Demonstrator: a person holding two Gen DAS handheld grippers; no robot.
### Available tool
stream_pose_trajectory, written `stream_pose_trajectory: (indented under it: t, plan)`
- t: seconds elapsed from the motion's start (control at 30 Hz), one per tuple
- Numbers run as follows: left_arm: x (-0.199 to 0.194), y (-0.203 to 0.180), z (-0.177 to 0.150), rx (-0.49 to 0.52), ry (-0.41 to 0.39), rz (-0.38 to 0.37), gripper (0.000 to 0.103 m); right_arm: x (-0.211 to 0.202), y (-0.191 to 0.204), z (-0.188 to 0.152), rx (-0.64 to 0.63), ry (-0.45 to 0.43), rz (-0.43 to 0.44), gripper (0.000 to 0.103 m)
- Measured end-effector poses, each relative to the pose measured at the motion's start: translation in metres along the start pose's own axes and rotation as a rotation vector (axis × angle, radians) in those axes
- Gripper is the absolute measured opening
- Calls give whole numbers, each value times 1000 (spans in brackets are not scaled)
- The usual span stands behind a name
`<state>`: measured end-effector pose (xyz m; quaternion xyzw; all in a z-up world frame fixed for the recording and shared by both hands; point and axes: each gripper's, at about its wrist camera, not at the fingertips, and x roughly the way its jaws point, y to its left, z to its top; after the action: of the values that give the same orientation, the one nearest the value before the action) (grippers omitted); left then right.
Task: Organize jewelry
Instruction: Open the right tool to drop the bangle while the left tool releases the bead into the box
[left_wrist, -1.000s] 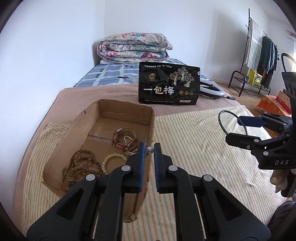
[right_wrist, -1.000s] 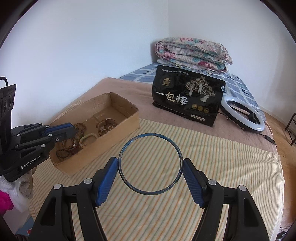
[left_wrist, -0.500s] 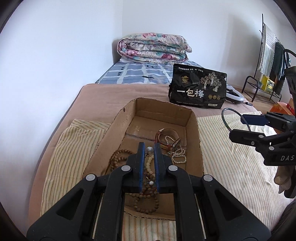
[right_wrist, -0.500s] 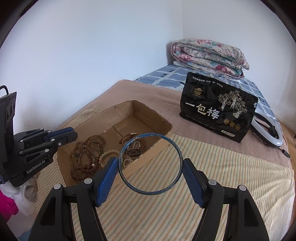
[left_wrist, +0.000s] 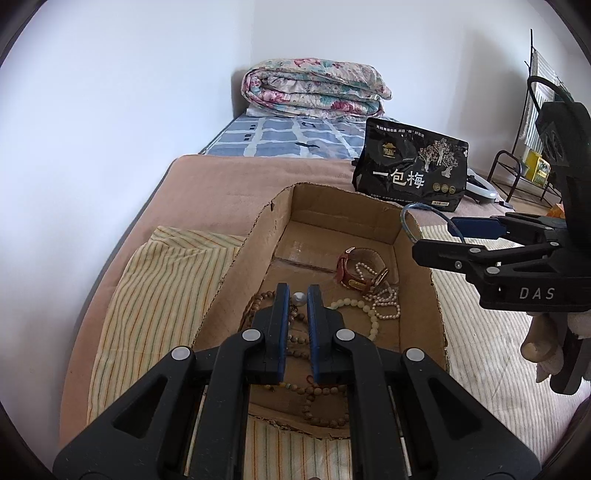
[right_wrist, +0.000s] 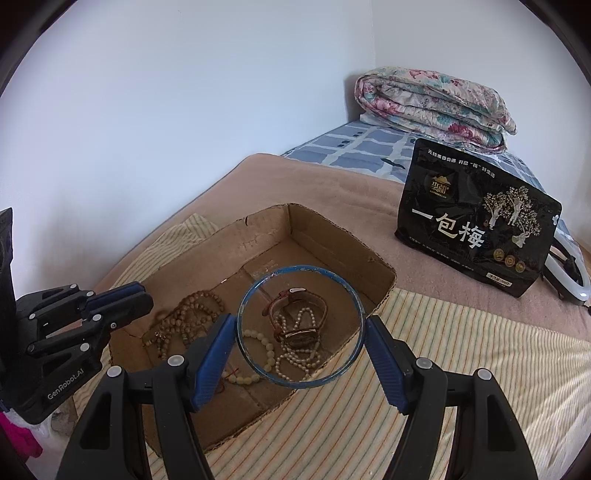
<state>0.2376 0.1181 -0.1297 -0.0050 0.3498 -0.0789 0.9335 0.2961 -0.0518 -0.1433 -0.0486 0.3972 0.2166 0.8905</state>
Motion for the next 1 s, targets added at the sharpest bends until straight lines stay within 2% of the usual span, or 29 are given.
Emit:
stream_pose_trajectory:
  t: [0.33,0.37,0.43,0.47,0.5,0.57,1.0]
  plan:
    - [-1,5,2,1,-7,-3,8,7,5,7,7,4,-8,74]
    - [-1,5,2,2,-6,-1,8,6,5,7,6,2,-7,75]
    - [-2,5,2,3,0,-3,8,3,7,8,5,-8,-16,83]
    - [-2,5,2,4,1,-2,11,2,8,8,4,-14,-21,86]
    - [-2,5,2,3,2,2,25,1,8,9,4,-20,-22,87]
    - [-4,6,1,-6,-7,6,43,-1,8,10,6,-23,-20,87]
    - [-25,3,1,-19,-29,30,44,-29,9,7,-15,-50,-29,87]
